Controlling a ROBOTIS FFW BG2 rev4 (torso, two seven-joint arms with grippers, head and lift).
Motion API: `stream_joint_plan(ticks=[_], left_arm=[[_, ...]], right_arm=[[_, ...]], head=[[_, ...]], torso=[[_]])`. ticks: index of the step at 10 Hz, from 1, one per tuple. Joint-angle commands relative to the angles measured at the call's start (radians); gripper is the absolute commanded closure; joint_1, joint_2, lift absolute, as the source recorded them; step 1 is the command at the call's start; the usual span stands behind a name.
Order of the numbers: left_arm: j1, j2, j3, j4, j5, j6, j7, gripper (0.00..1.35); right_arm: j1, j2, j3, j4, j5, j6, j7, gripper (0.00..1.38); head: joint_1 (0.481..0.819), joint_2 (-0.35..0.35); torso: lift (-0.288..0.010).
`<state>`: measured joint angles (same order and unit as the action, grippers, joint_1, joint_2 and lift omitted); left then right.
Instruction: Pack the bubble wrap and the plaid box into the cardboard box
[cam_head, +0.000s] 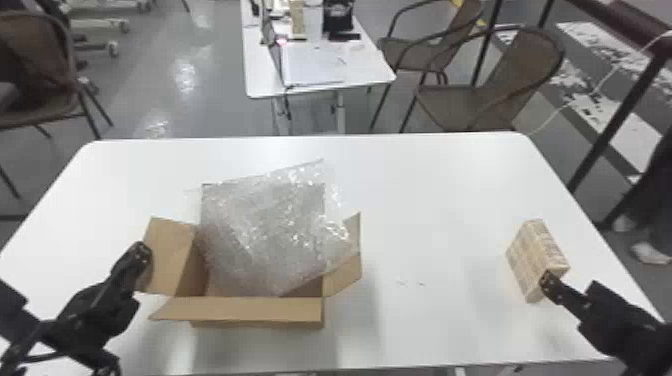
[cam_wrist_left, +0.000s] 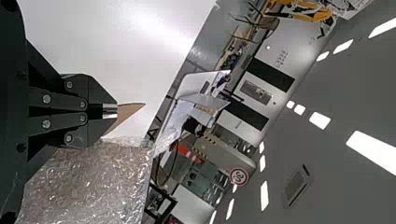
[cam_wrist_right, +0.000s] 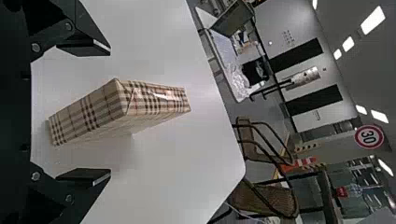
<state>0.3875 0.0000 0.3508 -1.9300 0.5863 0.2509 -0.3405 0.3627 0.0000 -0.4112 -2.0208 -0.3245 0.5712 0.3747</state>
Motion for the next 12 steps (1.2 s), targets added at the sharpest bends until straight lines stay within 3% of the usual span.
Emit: stream_joint_plan(ticks=[1,4,5,6,8,9,12], left_arm=[[-0.001,-0.003,-0.001,0.000,0.000,0.001,0.000,1.16],[-0.002,-0.003,-0.003,0.000,0.001,0.001,-0.002,1.16],[-0.004,-0.003,-0.003,0.000,0.001,0.001,-0.002,1.16],[-0.007,-0.003,-0.006,0.002,0.001,0.001,-0.003,1.16],[-0.004,-0.003,-0.006,0.005,0.000,0.002,-0.008,1.16],[-0.004,-0.003,-0.003,0.005,0.000,0.002,-0.008,1.16],[-0.004,-0.003,-0.003,0.006,0.000,0.005,-0.011,1.16]], right_arm=[[-0.019,0.001,0.000,0.067,0.016,-0.054,0.018,0.35],[-0.093,-0.005,0.069,0.198,0.044,-0.111,0.062,0.36],[-0.117,-0.017,0.098,0.225,0.065,-0.113,0.064,0.43],[-0.122,-0.008,0.111,0.217,0.085,-0.120,0.039,0.80],[-0.094,0.001,0.109,0.174,0.076,-0.120,-0.034,1.21],[-0.084,0.001,0.109,0.163,0.059,-0.120,-0.053,1.28],[-0.080,0.001,0.123,0.117,0.042,-0.113,-0.053,1.28]], head=[[0.695,-0.008],[0.695,0.001],[0.695,0.018],[0.695,0.031],[0.695,0.034],[0.695,0.024],[0.695,0.026]], torso=[[-0.119],[-0.119],[-0.119],[-0.119],[-0.119],[-0.119],[-0.119]])
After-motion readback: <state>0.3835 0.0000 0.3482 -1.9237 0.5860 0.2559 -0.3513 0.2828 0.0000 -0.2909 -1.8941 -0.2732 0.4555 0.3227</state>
